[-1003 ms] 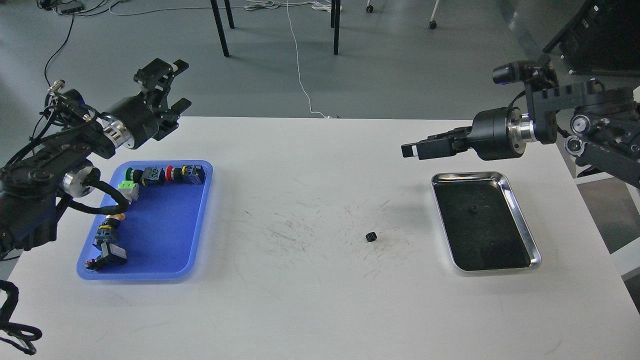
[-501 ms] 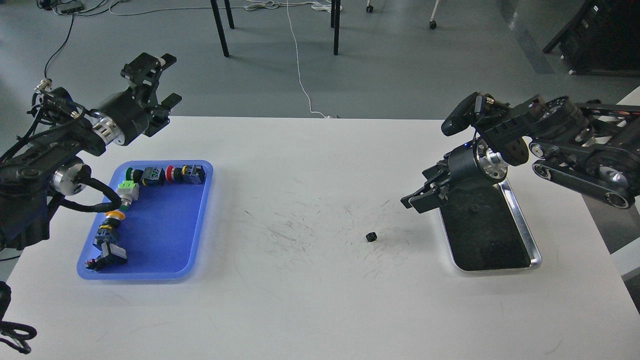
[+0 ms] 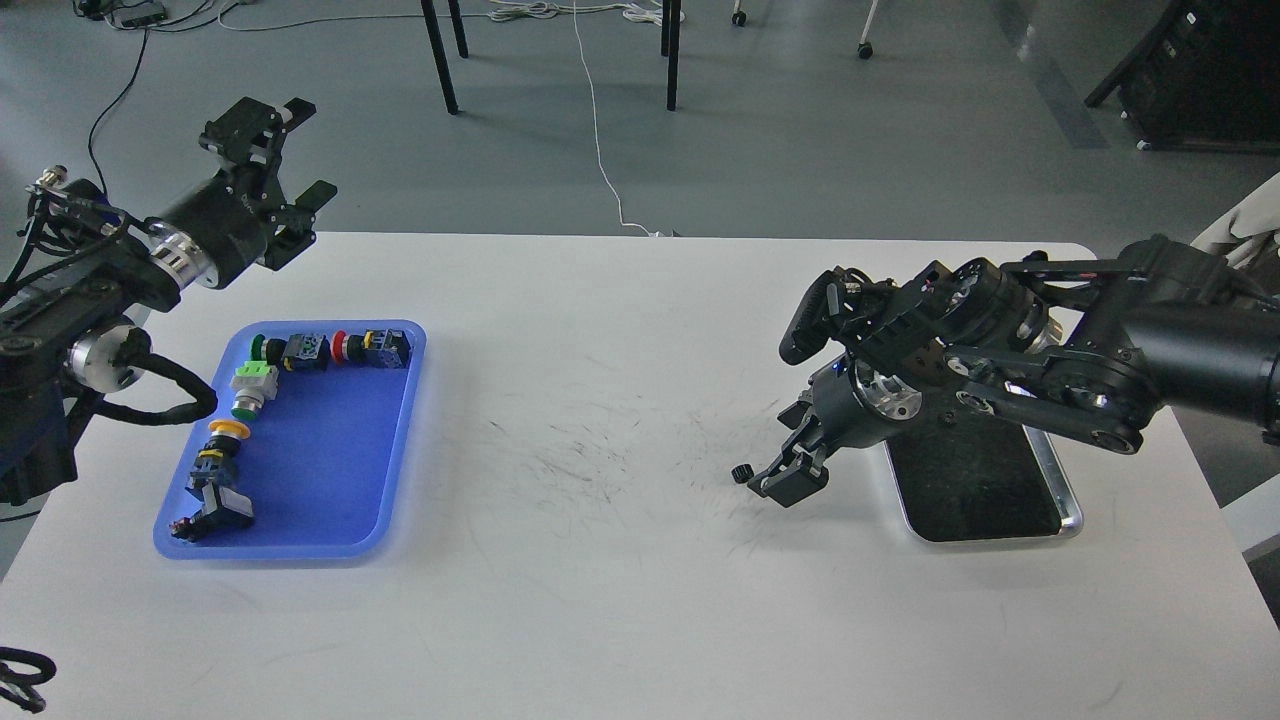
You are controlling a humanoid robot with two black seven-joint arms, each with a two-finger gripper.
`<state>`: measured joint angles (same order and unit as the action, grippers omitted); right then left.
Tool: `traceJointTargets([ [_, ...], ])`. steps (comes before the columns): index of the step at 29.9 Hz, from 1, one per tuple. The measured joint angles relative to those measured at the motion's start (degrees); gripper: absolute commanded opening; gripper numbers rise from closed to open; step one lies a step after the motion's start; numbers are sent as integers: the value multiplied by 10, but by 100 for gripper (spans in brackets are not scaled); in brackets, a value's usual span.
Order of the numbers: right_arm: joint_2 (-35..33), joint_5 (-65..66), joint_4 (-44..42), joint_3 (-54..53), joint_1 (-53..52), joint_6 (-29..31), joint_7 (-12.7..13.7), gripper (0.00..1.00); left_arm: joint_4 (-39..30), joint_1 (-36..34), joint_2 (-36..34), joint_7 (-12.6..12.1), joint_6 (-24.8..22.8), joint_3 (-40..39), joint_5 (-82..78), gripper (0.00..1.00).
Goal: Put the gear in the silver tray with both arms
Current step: 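Reach the right gripper toward the black gear on the table, then close the right gripper around the black gear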
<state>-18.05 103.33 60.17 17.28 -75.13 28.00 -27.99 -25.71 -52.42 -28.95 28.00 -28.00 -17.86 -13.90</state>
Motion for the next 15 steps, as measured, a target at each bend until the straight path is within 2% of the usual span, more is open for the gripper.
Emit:
traceJointTargets([
  [11, 34, 13, -30, 6, 12, 0, 0, 89, 10, 11, 3, 0, 0, -27, 33, 98],
  [15, 43, 27, -34, 6, 18, 0, 0, 83, 11, 14, 4, 0, 0, -41, 36, 98],
])
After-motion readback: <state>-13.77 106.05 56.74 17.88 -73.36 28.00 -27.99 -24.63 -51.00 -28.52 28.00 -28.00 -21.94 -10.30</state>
